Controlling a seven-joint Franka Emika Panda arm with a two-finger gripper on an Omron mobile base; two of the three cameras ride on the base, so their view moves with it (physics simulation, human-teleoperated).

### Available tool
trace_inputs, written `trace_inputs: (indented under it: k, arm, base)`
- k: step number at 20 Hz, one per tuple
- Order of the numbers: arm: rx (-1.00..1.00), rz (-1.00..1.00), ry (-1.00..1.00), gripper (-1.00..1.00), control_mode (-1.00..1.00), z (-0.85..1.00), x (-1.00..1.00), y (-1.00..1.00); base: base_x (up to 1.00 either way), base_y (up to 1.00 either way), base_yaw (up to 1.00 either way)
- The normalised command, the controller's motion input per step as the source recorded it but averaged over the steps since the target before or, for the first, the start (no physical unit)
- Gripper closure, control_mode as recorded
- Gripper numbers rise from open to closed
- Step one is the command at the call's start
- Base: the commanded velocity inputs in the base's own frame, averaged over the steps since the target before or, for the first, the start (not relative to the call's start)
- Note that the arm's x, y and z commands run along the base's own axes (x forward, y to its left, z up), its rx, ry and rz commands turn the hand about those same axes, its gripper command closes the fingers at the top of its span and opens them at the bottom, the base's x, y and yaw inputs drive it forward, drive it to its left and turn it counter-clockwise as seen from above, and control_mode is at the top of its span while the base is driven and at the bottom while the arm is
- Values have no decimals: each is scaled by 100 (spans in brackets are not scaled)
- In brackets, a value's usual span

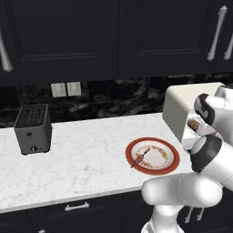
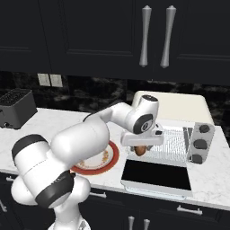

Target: Pick up the kebab skewer and baguette bread, and place them inside the toaster oven. Close the toaster oven door and start by setting the timer.

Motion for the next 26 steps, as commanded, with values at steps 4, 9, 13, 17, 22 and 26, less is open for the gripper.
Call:
trace_inputs:
  k: [4,9,13,17,22,26]
  arm:
    - [0,0,-7,-100,-100,13,-22,0]
    - [0,0,-13,-100,-100,54,-64,5]
    - [0,0,-6,-100,-100,37,-86,58]
    - [0,-12,-3,-100,-100,1,-95,100]
    - [0,-24,0,-100,-100,5,-26,100]
    - [0,-19,0,-100,-100,9,18,100]
  base:
    - [0,0,0]
    - [0,0,0]
    - [0,0,0]
    - [0,0,0]
    - [0,0,0]
    - [0,0,0]
